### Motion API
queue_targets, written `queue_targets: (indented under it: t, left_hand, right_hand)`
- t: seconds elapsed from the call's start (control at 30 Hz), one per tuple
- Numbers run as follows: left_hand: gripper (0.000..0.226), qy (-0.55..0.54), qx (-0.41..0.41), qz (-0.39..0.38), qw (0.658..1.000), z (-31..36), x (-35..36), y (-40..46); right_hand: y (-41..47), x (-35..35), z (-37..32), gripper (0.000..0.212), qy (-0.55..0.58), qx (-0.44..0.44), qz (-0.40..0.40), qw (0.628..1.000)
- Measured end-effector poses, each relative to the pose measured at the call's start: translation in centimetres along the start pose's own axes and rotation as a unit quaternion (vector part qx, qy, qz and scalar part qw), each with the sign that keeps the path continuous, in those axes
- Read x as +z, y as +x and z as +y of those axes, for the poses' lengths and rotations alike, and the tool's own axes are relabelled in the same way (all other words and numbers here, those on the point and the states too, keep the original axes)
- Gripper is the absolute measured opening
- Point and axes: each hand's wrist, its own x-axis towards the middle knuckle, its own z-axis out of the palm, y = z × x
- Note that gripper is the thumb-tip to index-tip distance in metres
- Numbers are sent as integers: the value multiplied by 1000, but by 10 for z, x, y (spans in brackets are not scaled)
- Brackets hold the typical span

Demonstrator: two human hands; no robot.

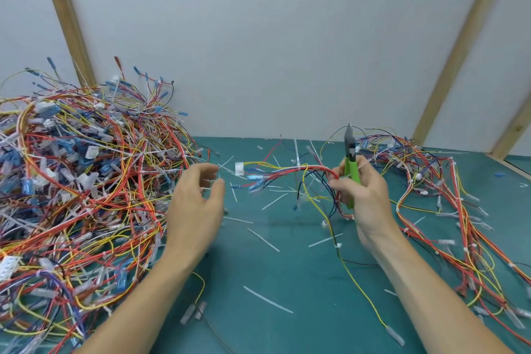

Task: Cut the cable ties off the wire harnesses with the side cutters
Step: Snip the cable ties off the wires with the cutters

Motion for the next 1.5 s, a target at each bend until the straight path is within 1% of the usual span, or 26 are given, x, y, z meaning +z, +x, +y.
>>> queue_targets:
  t: [0.07, 0.13, 0.17, 0.23, 0.27, 0.33, 0.37, 0.4, 0.47, 0.53, 0.6, 0.63, 0.67, 0.73, 0.77, 0.8, 0.87, 0.93, 1.0, 1.1, 1.2, 1.23, 1.33, 1.37, 1.43, 1.5]
  left_hand:
    - [22, 4, -1, -51, 999, 0, 1, 1]
    - [25, -76, -44, -109, 990, 5, 8, 0]
    - [28, -170, -105, -129, 971, 9, 9, 1]
    - [34, -348, -217, -164, 897, 15, 5, 5]
    - [40, -401, -237, -176, 867, 16, 0, 7]
    - [53, -428, -256, -182, 848, 16, -9, 11]
    - [54, -405, -262, -174, 859, 16, -10, 12]
    - [47, -361, -261, -163, 880, 17, -9, 13]
    - [23, -255, -225, -154, 928, 16, -8, 12]
    - [11, -150, -141, -173, 963, 15, -7, 8]
    - [6, 15, 13, -136, 991, 14, -10, 3]
    - [8, 85, 101, -94, 987, 16, -11, 1]
    - [9, 112, 173, -65, 976, 19, -13, 0]
    - [15, 100, 256, -53, 960, 30, -14, -5]
    - [22, 88, 265, -63, 958, 34, -14, -8]
    - [31, 73, 244, -86, 963, 38, -13, -11]
    - [48, 52, 153, -152, 975, 43, -11, -15]
    - [54, 41, 76, -203, 975, 41, -6, -16]
    - [66, 17, 1, -225, 974, 38, -2, -17]
    - [87, -1, -61, -189, 980, 35, 3, -19]
    - [106, 0, -44, -130, 991, 32, 5, -19]
    - [103, 16, -44, -142, 989, 32, 5, -19]
    - [51, 11, -42, -256, 966, 31, 5, -18]
    - [50, -24, -38, -275, 960, 30, 4, -17]
    - [52, -80, -37, -259, 962, 29, 2, -14]
    - [47, -114, -27, -201, 973, 27, 1, -11]
  right_hand:
    - [1, -2, 2, 25, 7, 28, -7, 1000]
    - [1, -4, 4, 25, -4, 38, -35, 999]
    - [0, -5, 4, 25, -9, 38, -53, 998]
    - [0, -7, 4, 25, -26, 37, -86, 995]
    - [-1, -7, 4, 25, -39, 36, -102, 993]
    - [-2, -7, 3, 24, -67, 41, -147, 986]
    - [-2, -7, 2, 24, -81, 45, -171, 981]
    - [-2, -6, 1, 23, -96, 48, -189, 976]
    - [-2, -6, 1, 26, -114, 46, -215, 969]
    - [-2, -6, 2, 30, -144, 40, -233, 961]
    - [-4, -4, 2, 27, -185, 28, -225, 956]
    - [-6, -2, 2, 27, -196, 19, -212, 957]
    - [-8, 0, 0, 26, -207, 5, -199, 958]
    - [-12, 6, -1, 24, -222, -28, -182, 957]
    - [-13, 9, -1, 24, -222, -42, -176, 958]
    - [-14, 11, -2, 25, -218, -52, -169, 960]
    - [-17, 16, -5, 24, -205, -66, -153, 964]
    - [-20, 20, -8, 21, -194, -74, -145, 967]
    - [-23, 25, -10, 20, -179, -80, -137, 971]
    - [-26, 30, -8, 20, -166, -98, -100, 976]
    - [-26, 32, -7, 19, -165, -107, -73, 978]
    - [-26, 33, -7, 19, -168, -106, -72, 978]
    - [-26, 32, -4, 20, -183, -101, -66, 976]
    - [-25, 31, -4, 20, -181, -98, -64, 976]
    - [-24, 31, -5, 21, -163, -93, -55, 981]
    - [-21, 29, -9, 24, -136, -89, -17, 986]
